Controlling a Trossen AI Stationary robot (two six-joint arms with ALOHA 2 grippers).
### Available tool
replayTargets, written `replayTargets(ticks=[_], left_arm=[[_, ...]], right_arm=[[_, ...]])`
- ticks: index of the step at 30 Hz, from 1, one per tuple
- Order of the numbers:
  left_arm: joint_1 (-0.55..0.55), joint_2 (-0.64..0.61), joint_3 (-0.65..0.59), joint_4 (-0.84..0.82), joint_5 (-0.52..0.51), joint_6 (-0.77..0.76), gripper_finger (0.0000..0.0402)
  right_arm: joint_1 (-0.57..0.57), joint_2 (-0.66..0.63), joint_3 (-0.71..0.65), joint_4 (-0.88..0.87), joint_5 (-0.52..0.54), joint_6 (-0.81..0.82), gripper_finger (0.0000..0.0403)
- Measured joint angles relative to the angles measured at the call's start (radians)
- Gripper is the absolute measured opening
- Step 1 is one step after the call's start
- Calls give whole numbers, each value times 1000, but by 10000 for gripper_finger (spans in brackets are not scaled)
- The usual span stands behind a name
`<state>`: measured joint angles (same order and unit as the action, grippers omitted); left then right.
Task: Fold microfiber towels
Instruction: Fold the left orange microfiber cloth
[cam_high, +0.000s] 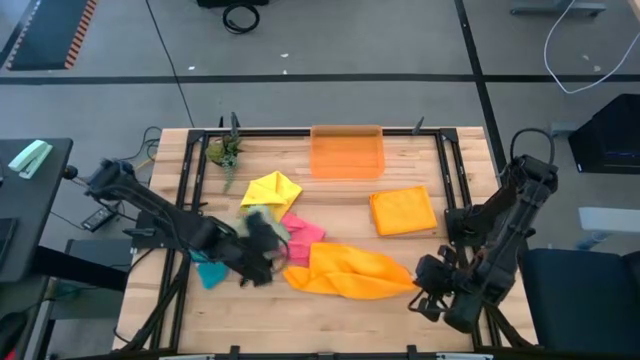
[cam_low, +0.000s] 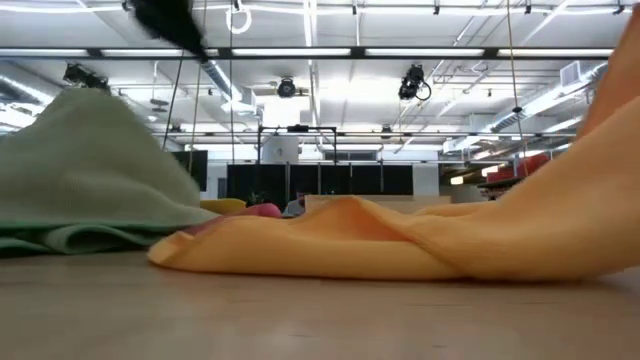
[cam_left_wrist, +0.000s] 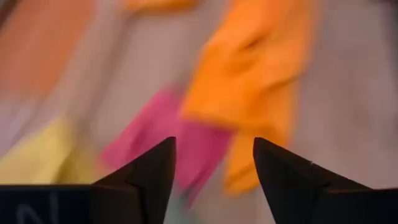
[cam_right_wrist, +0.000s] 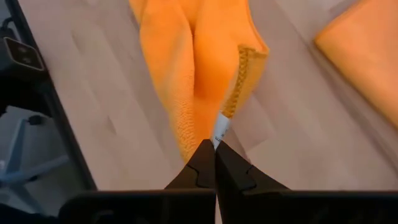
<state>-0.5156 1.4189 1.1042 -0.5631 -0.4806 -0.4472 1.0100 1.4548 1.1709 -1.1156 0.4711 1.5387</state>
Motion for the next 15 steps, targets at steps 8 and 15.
replayTargets(ticks=[8,15], left_arm=[[169,292,0,446,270,339,224],[395,469,48,473,502,438,207]], right_arm=[[23,2,0,15,20,48,0],[23,8,0,19,23,28,0]])
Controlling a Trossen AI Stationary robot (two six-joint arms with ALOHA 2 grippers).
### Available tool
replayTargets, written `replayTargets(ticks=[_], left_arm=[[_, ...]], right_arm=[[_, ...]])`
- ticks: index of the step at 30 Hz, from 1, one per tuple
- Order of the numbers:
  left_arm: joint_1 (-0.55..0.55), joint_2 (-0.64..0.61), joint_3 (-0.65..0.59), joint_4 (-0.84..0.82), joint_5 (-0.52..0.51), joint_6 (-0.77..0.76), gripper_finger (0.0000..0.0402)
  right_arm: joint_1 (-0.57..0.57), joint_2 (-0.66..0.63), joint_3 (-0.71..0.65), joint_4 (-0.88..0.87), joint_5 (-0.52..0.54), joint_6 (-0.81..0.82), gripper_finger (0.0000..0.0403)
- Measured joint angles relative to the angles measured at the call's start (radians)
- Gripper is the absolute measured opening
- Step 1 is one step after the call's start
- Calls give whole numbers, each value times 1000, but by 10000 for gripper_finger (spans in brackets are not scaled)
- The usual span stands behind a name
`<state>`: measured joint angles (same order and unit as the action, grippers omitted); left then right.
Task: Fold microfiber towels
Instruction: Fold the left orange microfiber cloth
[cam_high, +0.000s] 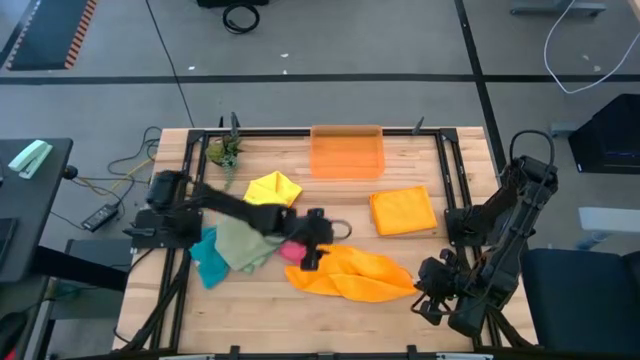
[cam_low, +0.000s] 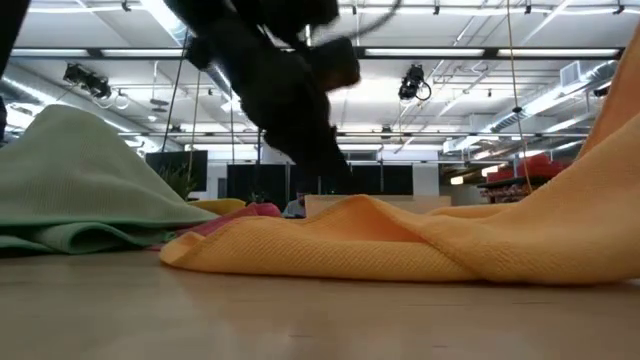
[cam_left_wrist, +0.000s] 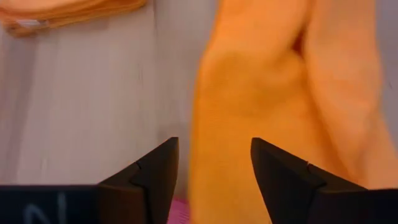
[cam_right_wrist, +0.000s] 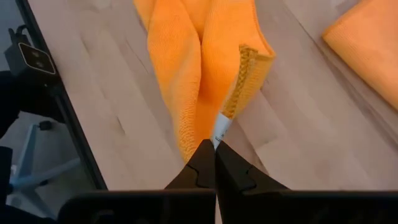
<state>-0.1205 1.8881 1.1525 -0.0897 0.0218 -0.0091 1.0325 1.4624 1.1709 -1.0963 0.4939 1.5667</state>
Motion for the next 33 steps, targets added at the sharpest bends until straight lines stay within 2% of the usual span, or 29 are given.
replayTargets(ticks=[5,9,15,17,19,22,23,30,33], left_arm=[[90,95,89,-103,146,6,201],[109,155,118,-150,264,51,196],[98,175,124,-172,253,80,191],[95,167,123,-182,254,101,174],[91,155,121,-207,269,108,134],[86,135,136,-266,285,120,42],[85,124,148,-290,286,121,22],[48,15,259,-447,274,152,8],[16,-78,336,-548,205,188,9]], right_arm=[[-2,0,0,0,0,-22,0],[-2,0,0,3,0,-22,0],[-2,0,0,3,0,-26,0],[-3,0,0,3,0,-39,0],[-2,0,0,0,0,-53,0],[-2,0,0,-12,17,-72,0],[-2,0,0,-15,34,-84,0],[2,0,0,-14,137,-168,0],[15,-15,0,-31,239,-224,0]])
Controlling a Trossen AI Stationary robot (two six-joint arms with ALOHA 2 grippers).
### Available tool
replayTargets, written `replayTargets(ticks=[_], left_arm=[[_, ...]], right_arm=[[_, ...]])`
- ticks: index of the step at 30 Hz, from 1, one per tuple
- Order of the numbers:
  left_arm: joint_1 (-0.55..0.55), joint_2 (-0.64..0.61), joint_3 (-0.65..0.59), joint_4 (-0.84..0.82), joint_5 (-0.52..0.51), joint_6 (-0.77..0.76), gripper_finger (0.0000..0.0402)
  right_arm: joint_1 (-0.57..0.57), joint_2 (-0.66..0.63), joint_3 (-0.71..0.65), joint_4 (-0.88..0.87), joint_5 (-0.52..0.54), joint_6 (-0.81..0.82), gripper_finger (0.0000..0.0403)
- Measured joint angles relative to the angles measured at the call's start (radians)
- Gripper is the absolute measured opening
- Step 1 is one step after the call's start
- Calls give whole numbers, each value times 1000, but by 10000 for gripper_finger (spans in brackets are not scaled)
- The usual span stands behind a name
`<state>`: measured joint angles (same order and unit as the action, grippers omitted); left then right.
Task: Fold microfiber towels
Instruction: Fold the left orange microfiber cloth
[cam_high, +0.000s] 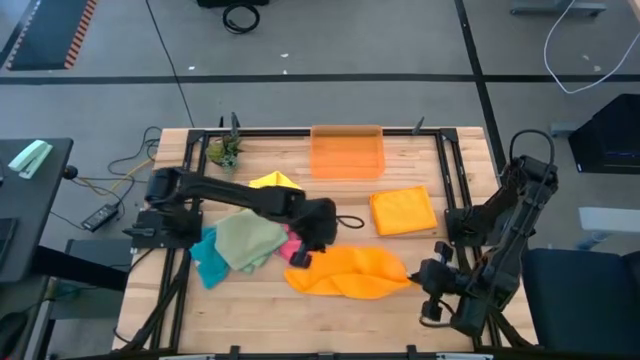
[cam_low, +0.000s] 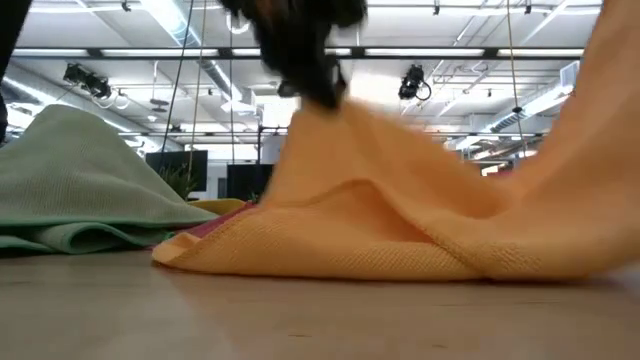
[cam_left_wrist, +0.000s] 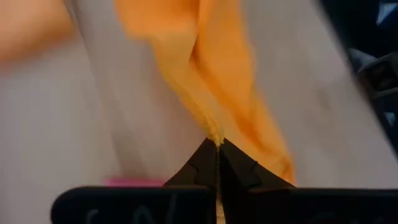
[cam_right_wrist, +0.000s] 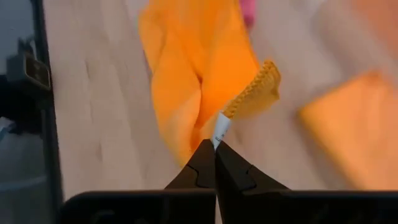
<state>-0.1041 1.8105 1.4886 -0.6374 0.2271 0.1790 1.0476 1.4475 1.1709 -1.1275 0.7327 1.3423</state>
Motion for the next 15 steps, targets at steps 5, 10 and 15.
replayTargets(ticks=[5,10,15], left_arm=[[-27,-152,141,-115,-280,51,8],[-34,-254,245,-155,-438,24,7],[-64,-289,256,-183,-418,-82,9]], right_arm=[[-9,-72,0,-96,342,-32,0],[-77,-190,7,-102,554,-191,0],[-132,-294,52,-17,482,-362,0]])
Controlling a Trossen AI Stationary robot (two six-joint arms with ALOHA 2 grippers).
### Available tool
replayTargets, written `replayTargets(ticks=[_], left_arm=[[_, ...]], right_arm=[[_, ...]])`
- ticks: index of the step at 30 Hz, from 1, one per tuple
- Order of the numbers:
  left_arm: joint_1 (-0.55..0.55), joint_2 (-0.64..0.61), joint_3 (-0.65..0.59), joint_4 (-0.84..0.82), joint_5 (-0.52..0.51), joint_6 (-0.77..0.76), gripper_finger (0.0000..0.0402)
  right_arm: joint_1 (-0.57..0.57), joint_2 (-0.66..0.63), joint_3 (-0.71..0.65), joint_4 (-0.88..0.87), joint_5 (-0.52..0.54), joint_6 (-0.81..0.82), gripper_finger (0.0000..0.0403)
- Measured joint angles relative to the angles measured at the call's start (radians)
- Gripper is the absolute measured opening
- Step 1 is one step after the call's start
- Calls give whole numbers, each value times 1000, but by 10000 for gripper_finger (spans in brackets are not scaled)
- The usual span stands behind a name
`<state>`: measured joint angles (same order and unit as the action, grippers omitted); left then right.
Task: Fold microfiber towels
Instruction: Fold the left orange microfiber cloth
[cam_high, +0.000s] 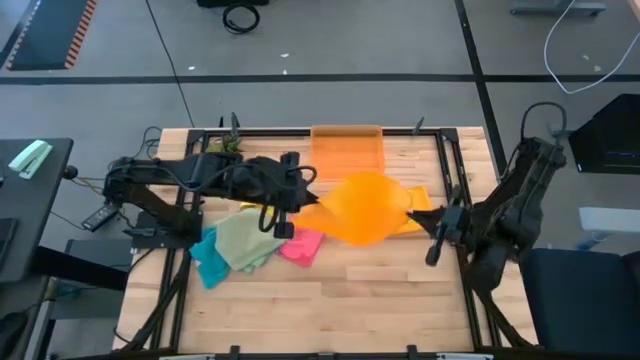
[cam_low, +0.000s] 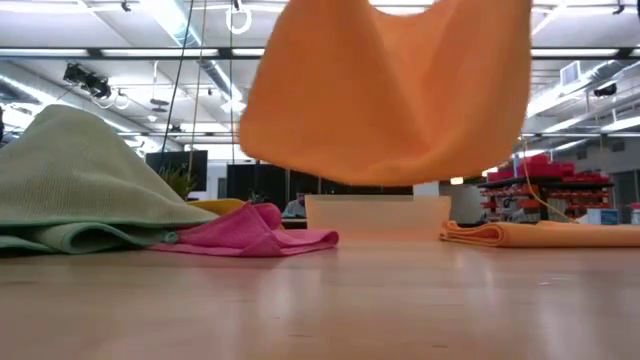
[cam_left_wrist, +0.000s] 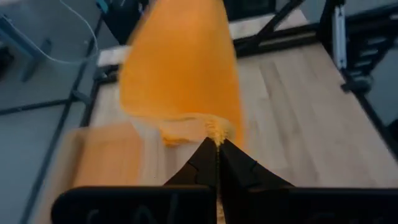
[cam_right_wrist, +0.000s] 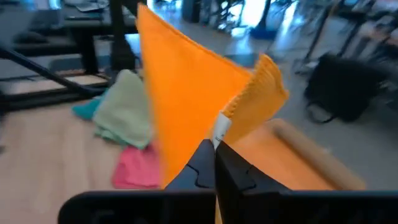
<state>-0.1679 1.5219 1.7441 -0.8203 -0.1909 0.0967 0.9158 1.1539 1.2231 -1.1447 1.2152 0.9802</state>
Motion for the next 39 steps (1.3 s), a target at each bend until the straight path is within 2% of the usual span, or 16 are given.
replayTargets(ticks=[4,6,8,11,14,16,18,21,25,30,34,36,39], left_arm=[[-105,16,-105,-3,11,-95,6],[-185,21,-225,45,15,-146,7],[-263,22,-382,202,14,-172,9],[-369,33,-641,499,15,-234,9],[-428,68,-864,836,14,-330,6],[-437,97,-958,990,3,-417,7],[-437,106,-1030,1045,0,-514,11],[-427,109,-1081,1047,-7,-617,12],[-413,107,-1099,978,-22,-631,8],[-400,106,-1079,842,-42,-639,12],[-405,106,-1053,833,-42,-627,7],[-411,106,-1043,826,-42,-611,7],[-416,106,-1031,814,-41,-606,30]], right_arm=[[20,17,-30,214,-253,-90,0],[50,68,-71,366,-400,-93,0],[92,149,-124,524,-516,-86,0],[140,303,-203,749,-575,-70,0],[150,463,-262,904,-610,8,0],[144,558,-285,1001,-655,78,0],[127,635,-287,1071,-712,130,0],[104,704,-269,1092,-788,195,1],[70,713,-255,1085,-826,225,21],[48,647,-253,1062,-832,198,56],[55,549,-254,1008,-842,163,83],[63,494,-253,957,-825,141,93],[64,437,-253,803,-720,123,105]])
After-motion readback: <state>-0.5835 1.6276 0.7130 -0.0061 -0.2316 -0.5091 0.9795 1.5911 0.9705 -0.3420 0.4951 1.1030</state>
